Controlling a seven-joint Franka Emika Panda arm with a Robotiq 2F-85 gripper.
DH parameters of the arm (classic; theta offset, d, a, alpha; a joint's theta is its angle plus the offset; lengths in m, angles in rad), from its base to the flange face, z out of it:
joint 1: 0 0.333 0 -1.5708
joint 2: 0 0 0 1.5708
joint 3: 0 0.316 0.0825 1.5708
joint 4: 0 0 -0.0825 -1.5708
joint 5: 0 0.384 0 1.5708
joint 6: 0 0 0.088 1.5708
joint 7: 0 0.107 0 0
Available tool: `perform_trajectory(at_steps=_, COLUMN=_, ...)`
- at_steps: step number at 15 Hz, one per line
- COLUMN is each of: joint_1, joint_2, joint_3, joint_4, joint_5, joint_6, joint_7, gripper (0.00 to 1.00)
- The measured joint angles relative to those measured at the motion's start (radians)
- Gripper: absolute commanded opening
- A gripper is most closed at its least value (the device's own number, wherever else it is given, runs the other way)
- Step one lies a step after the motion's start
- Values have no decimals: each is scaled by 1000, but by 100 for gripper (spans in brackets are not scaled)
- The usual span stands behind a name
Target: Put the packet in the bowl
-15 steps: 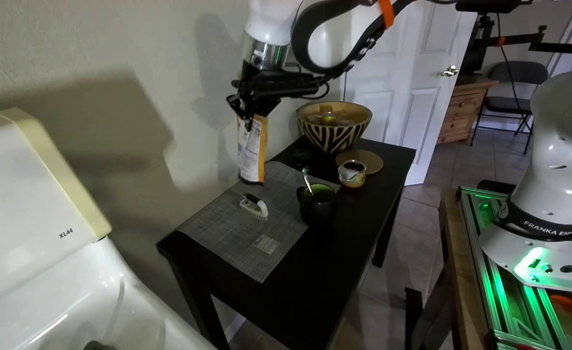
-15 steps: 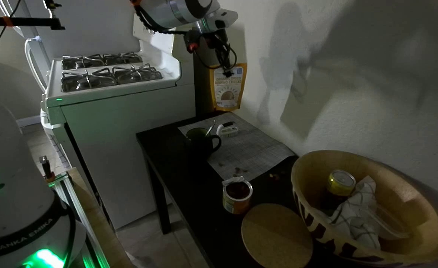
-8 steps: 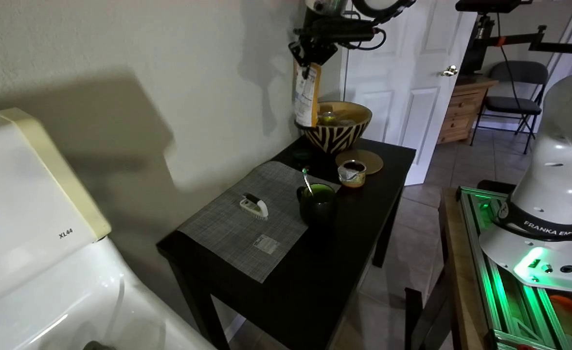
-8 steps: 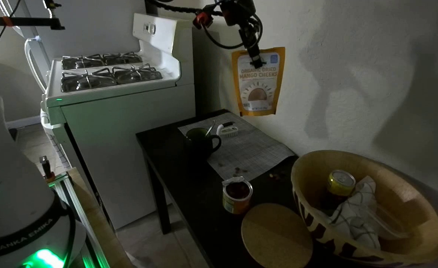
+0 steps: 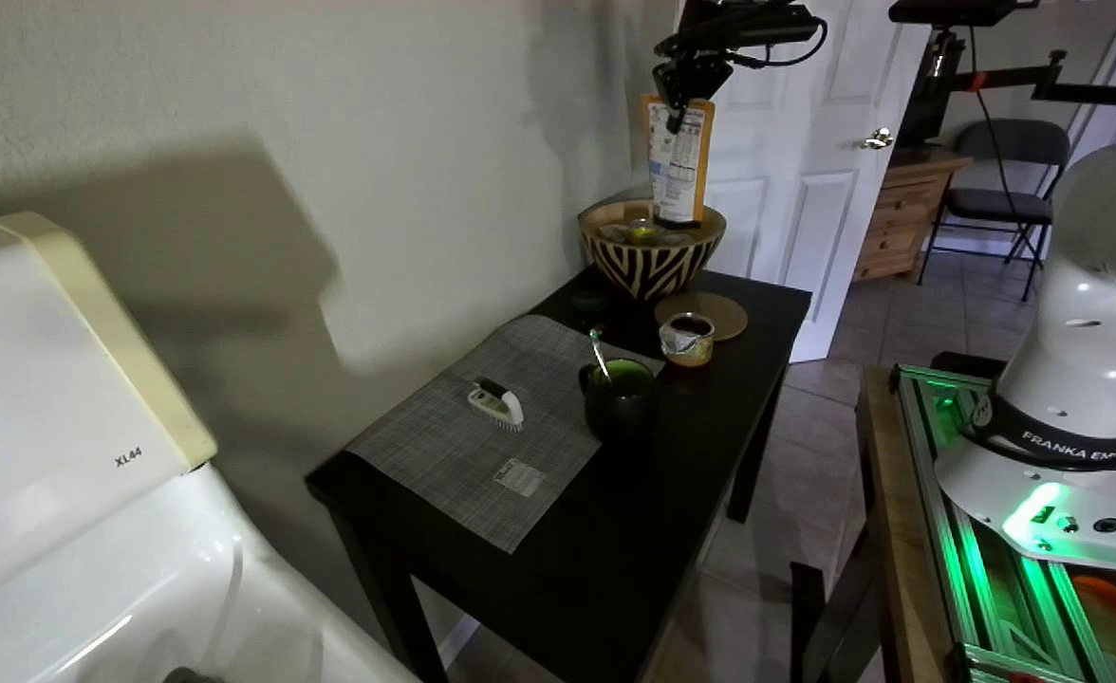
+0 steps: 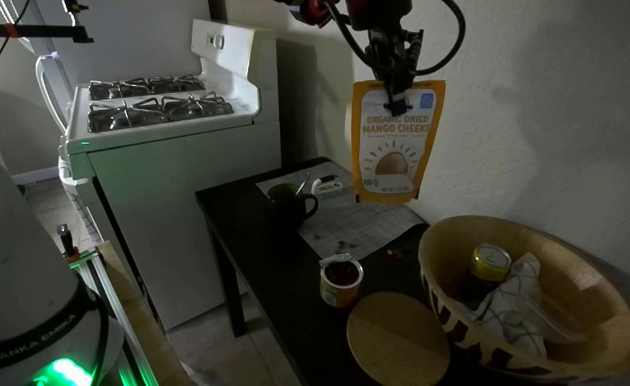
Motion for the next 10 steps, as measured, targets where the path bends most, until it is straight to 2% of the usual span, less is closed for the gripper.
perform_trajectory(at_steps=3, joint_1=-90, joint_2=31, joint_3=90, joint_4=-3, joint_5=90, joint_6=57, joint_7=-110, gripper=1)
perform_trajectory(at_steps=8, joint_1=-42, joint_2=105, joint_3=-8, joint_4=2, joint_5=134, joint_6=135, joint_7=-461, gripper=1)
perform_trajectory(at_steps=10, joint_1=-67, joint_2=145, joint_3=-12, joint_4=15, joint_5=175, joint_6=155, joint_7=-583, gripper=1)
